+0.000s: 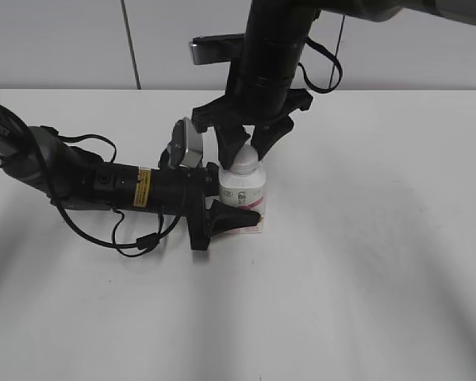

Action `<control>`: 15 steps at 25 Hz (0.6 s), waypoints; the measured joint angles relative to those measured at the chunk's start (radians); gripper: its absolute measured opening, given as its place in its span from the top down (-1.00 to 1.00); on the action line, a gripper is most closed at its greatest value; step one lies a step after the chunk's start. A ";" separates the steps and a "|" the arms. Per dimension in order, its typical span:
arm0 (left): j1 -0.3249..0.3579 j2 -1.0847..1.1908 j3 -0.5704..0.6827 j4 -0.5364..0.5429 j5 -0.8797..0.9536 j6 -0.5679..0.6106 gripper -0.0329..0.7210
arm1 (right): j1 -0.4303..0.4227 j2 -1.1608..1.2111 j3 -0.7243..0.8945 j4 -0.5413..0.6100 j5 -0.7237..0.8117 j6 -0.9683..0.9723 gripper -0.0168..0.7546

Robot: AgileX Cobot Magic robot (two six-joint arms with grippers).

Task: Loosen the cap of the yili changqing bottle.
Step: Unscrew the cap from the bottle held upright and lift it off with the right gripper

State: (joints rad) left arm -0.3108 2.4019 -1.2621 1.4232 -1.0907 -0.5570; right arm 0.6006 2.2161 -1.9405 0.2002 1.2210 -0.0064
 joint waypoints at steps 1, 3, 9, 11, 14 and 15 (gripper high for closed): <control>0.000 0.000 0.000 0.000 0.000 0.000 -0.14 | 0.000 0.000 0.000 0.001 0.000 -0.036 -0.07; 0.000 0.000 0.000 0.001 0.000 0.000 -0.14 | 0.000 0.000 0.000 0.003 0.000 -0.114 -0.07; 0.000 0.000 0.000 0.004 -0.001 0.001 -0.13 | 0.000 0.000 0.000 0.011 0.000 -0.339 -0.07; 0.000 0.000 0.000 0.005 -0.002 0.002 -0.13 | 0.000 0.000 0.000 0.014 0.000 -0.411 -0.07; 0.000 0.000 0.000 0.006 -0.003 0.004 -0.13 | 0.000 0.000 0.000 0.018 0.000 -0.524 -0.07; 0.001 0.000 0.000 0.006 -0.003 0.004 -0.13 | 0.000 0.000 0.000 0.019 0.000 -0.553 -0.07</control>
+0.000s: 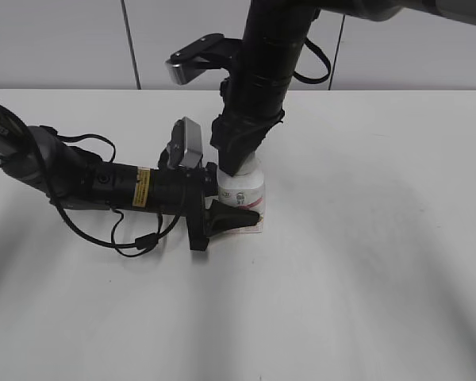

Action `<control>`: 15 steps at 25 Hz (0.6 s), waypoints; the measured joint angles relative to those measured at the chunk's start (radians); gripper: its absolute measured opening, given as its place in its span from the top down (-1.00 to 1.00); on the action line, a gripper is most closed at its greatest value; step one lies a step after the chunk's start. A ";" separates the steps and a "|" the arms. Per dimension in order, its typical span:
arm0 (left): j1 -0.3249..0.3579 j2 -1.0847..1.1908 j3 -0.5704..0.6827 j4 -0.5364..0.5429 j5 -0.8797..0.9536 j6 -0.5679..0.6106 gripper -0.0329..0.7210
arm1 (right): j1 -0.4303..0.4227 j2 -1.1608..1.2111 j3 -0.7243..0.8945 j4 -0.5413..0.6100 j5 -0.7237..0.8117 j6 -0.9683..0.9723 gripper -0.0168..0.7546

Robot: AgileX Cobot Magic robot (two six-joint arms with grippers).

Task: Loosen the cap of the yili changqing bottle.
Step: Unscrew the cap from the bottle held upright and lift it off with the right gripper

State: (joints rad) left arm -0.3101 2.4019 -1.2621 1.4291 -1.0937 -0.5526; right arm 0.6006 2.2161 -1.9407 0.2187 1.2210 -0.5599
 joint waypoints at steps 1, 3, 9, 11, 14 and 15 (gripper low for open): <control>0.000 0.000 0.000 0.001 -0.001 0.000 -0.13 | 0.000 0.000 -0.001 0.001 0.000 -0.032 -0.07; 0.000 0.000 0.000 0.001 -0.001 0.001 -0.13 | 0.000 0.000 -0.001 0.002 0.000 -0.081 -0.07; 0.000 0.000 0.000 0.001 -0.002 0.003 -0.12 | 0.000 0.000 -0.001 0.006 0.000 -0.224 -0.07; 0.000 0.000 0.000 0.002 -0.002 0.003 -0.12 | 0.000 0.000 -0.001 0.006 0.000 -0.269 -0.07; 0.000 -0.001 0.000 0.002 -0.002 0.003 -0.12 | 0.000 0.000 -0.001 0.006 0.001 -0.349 -0.07; 0.000 -0.001 0.000 0.003 -0.002 0.003 -0.12 | 0.000 0.000 -0.001 0.007 0.001 -0.376 -0.07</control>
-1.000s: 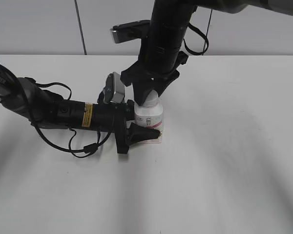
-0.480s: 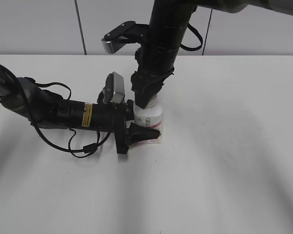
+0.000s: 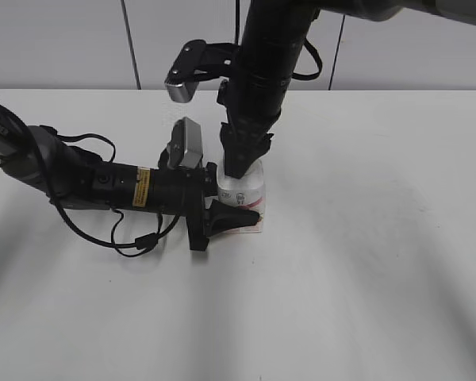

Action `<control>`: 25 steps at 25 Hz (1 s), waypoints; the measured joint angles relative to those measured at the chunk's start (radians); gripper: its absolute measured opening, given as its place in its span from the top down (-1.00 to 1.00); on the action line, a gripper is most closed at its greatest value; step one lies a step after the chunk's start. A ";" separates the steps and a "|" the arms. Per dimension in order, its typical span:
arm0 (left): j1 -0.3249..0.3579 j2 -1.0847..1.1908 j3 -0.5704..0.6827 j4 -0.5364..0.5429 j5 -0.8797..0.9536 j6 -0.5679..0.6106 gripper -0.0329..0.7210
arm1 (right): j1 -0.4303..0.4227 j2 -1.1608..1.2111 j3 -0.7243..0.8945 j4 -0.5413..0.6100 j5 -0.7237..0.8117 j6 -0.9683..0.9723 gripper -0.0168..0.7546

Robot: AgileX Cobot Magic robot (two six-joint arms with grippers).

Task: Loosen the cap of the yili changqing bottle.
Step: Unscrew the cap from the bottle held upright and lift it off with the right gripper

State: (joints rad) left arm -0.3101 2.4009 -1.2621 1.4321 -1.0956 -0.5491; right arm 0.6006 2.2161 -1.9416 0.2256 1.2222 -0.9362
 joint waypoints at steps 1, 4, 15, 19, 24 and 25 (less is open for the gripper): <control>0.000 0.000 0.000 0.000 0.000 0.000 -0.12 | 0.000 0.000 0.000 0.000 0.000 -0.026 -0.07; 0.000 0.000 0.000 0.000 0.001 0.000 -0.12 | 0.000 0.000 0.000 0.000 0.000 -0.096 -0.07; 0.000 0.000 0.000 0.001 0.001 0.001 -0.11 | 0.000 0.000 0.000 0.003 0.000 -0.234 -0.07; 0.000 0.000 0.000 0.001 0.001 0.001 -0.11 | 0.000 0.000 0.000 0.003 0.000 -0.238 -0.07; 0.000 0.000 0.000 0.001 0.001 0.001 -0.11 | 0.000 0.000 0.000 0.003 0.000 -0.238 -0.07; 0.000 0.000 0.000 0.001 0.001 0.001 -0.11 | 0.000 0.000 0.000 0.003 0.000 -0.238 -0.07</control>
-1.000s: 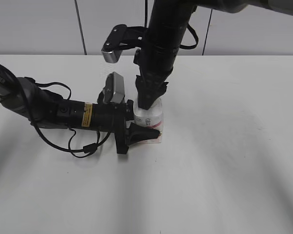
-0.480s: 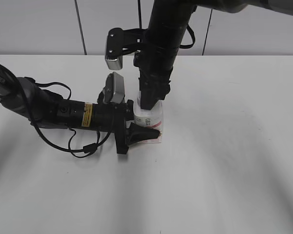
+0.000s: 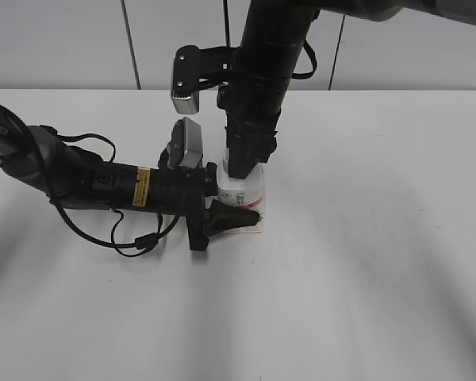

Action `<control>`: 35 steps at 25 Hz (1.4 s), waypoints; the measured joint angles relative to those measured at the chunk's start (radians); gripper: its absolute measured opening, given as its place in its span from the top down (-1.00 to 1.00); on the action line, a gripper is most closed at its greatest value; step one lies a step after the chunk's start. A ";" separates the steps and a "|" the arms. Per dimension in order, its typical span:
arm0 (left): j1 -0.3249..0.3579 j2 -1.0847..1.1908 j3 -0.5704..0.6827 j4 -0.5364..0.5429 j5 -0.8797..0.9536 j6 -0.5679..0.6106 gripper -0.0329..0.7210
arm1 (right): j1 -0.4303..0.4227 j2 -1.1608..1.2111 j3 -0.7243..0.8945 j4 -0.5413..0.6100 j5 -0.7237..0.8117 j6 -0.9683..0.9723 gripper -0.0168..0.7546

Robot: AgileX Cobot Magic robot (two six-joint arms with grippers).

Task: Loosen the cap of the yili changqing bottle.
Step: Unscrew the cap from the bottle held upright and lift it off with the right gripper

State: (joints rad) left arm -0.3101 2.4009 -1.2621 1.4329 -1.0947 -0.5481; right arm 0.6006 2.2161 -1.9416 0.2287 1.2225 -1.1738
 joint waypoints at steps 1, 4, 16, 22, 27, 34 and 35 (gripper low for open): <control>0.000 0.000 0.000 0.000 0.000 0.000 -0.11 | 0.000 0.000 0.000 0.000 0.000 0.000 -0.07; 0.000 0.000 0.000 0.000 0.000 0.000 -0.11 | 0.000 0.000 0.000 0.000 0.000 0.004 -0.07; 0.000 0.000 0.000 -0.003 0.004 -0.002 -0.10 | 0.000 -0.004 0.000 0.024 -0.006 0.028 -0.37; 0.000 0.000 0.000 -0.004 0.005 -0.005 -0.10 | 0.001 -0.005 0.000 0.025 -0.006 0.069 -0.46; 0.000 0.000 0.000 -0.004 0.005 -0.005 -0.10 | 0.001 -0.025 0.000 0.000 -0.006 0.144 -0.46; 0.000 0.000 0.000 -0.005 0.006 -0.005 -0.10 | 0.001 -0.081 0.000 -0.007 -0.006 0.293 -0.46; 0.000 0.000 0.000 -0.005 0.006 -0.005 -0.10 | 0.001 -0.086 0.000 -0.007 -0.006 0.330 -0.46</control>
State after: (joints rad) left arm -0.3101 2.4009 -1.2621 1.4277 -1.0887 -0.5530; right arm 0.6016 2.1303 -1.9416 0.2215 1.2168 -0.8434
